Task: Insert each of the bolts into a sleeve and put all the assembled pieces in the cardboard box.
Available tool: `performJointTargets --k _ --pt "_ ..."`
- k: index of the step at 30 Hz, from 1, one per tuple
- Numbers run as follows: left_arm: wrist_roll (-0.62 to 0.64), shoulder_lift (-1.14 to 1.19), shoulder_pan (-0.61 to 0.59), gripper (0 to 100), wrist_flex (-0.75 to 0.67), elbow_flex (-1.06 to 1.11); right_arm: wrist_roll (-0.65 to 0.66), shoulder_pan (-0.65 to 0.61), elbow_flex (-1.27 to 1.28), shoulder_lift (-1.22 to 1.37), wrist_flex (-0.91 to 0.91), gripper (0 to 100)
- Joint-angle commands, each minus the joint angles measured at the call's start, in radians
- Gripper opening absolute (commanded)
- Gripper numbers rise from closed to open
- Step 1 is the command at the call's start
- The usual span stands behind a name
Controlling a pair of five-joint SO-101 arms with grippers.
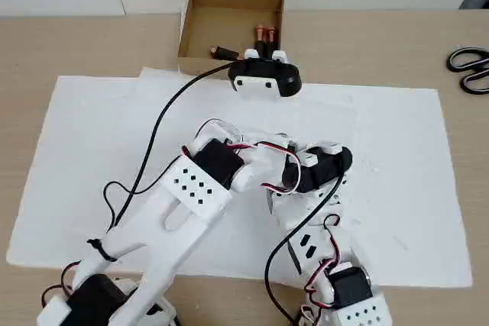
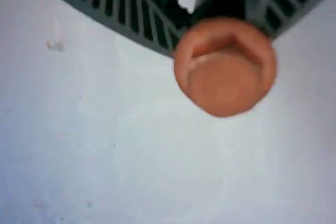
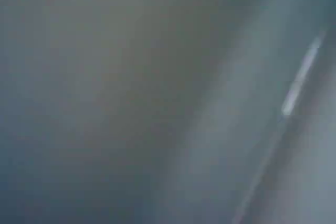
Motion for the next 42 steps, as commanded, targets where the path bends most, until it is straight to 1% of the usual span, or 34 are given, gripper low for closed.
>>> performJointTargets --k 1,5,8,10,12,16,19,24,27,29,31,33,37,42 --pt "-0.083 -0.049 -0.038 31 0.069 -0.048 -0.009 0.012 -0.015 -0.015 -0.03 0.5" --pt "-0.094 -0.054 -0.055 31 0.126 -0.048 -0.009 0.012 -0.015 -0.015 -0.03 0.5" --pt "-0.121 -0.055 -0.057 31 0.135 -0.05 -0.009 0.012 -0.015 -0.015 -0.03 0.5" --pt "-0.143 -0.055 -0.091 31 0.129 -0.059 -0.009 0.012 -0.017 -0.015 -0.03 0.5" --pt "-0.144 -0.055 -0.158 31 0.133 -0.104 -0.008 0.012 -0.018 -0.015 -0.03 0.5" --pt "-0.149 -0.046 -0.353 31 0.129 -0.186 -0.005 0.015 -0.023 -0.015 -0.022 0.5" --pt "-0.227 -0.046 -0.46 31 0.133 -0.189 -0.005 0.061 -0.038 -0.013 -0.016 0.4" --pt "-0.282 -0.046 -0.609 31 0.201 -0.194 -0.005 0.124 -0.152 -0.012 0.096 0.4" --pt "-0.313 -0.046 -0.677 31 0.267 -0.193 0.005 0.133 -0.245 -0.01 0.111 0.4" --pt "-0.331 -0.046 -0.712 31 0.313 -0.189 0.044 0.143 -0.327 0.01 0.11 0.4" --pt "-0.351 -0.046 -0.746 31 0.35 -0.189 0.075 0.159 -0.417 0.081 0.111 0.4" --pt "-0.359 -0.046 -0.772 31 0.361 -0.189 0.095 0.186 -0.523 0.206 0.111 0.4" --pt "-0.359 -0.054 -0.787 31 0.362 -0.189 0.13 0.211 -0.799 0.532 0.11 0.4" --pt "-0.359 -0.052 -0.787 31 0.362 -0.189 0.133 0.211 -1.177 0.966 0.11 0.4"
